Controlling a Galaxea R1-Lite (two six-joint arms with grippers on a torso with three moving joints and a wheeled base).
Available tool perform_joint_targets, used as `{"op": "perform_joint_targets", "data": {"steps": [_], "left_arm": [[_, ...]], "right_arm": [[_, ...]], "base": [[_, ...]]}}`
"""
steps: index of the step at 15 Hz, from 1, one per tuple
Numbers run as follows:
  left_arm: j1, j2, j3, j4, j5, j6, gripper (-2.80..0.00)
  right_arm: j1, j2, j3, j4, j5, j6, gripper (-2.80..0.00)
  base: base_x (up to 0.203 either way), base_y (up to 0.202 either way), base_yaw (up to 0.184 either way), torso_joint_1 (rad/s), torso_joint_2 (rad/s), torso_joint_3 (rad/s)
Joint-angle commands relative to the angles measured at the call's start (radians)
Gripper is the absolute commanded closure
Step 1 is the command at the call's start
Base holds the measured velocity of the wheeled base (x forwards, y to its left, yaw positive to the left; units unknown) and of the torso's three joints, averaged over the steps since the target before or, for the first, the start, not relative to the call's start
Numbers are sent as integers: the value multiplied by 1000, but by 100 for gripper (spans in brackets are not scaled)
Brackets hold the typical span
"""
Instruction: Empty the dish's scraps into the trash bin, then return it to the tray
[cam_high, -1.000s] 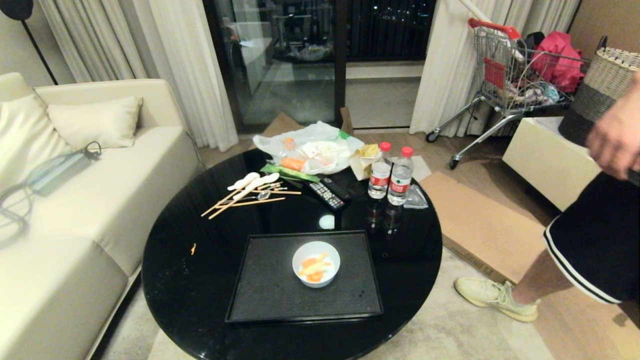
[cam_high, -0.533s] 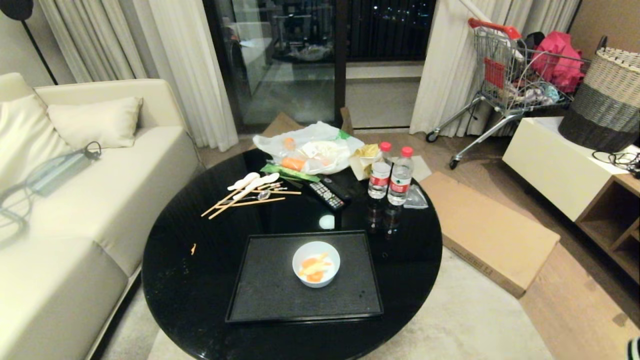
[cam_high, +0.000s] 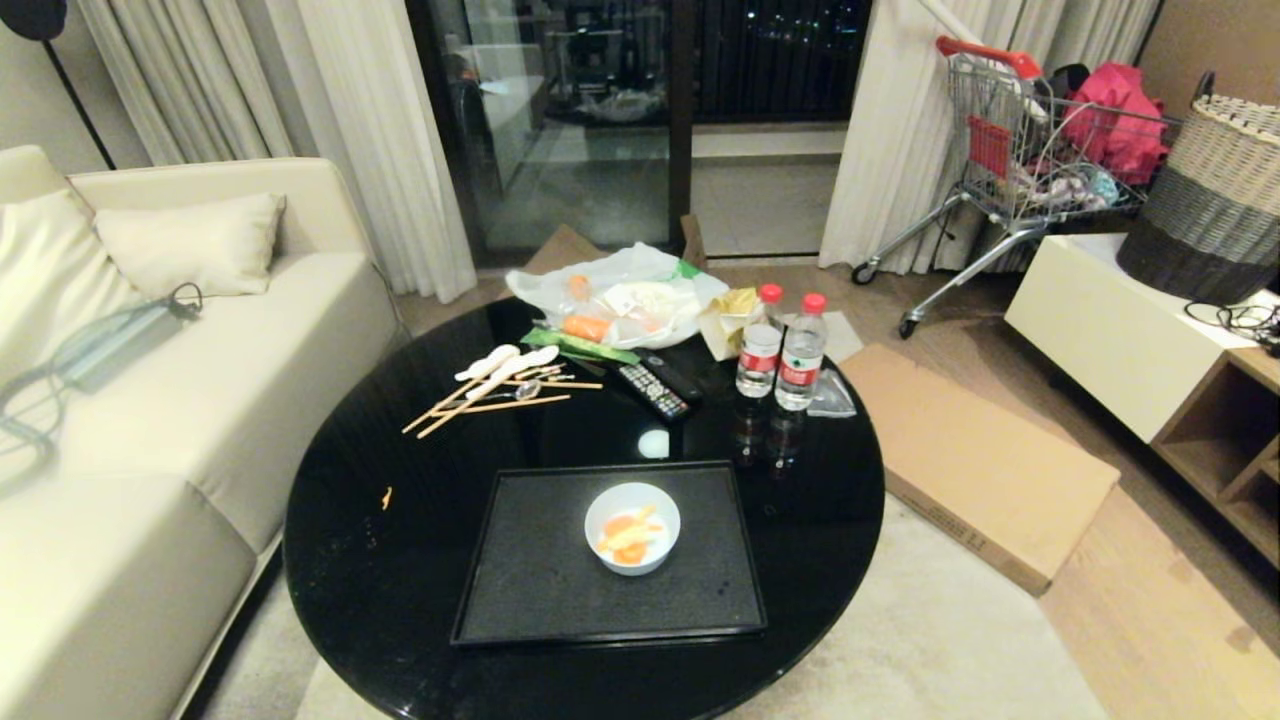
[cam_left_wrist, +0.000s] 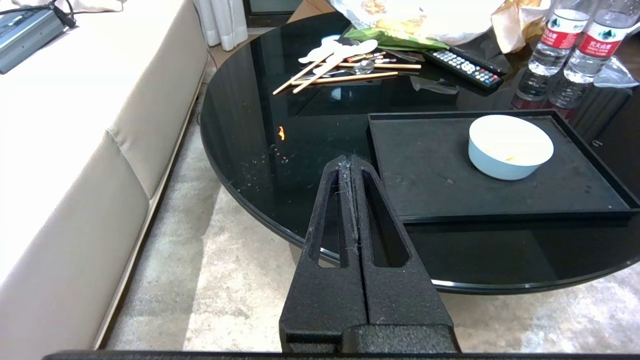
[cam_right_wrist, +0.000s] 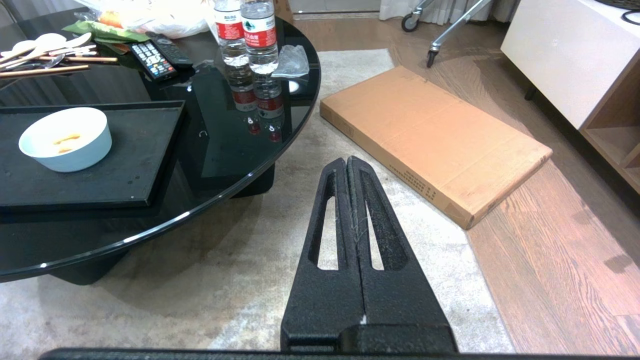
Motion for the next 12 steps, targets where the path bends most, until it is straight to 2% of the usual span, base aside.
{"op": "perform_joint_targets", "data": {"steps": [1,12], "left_arm": [[0,0,0,0,0,0,0],[0,0,0,0,0,0,0]], "right_arm": [[0,1,0,0,0,0,0],[0,1,-1,0,0,0,0]], "base": [[0,0,0,0,0,0],[0,0,0,0,0,0]]}}
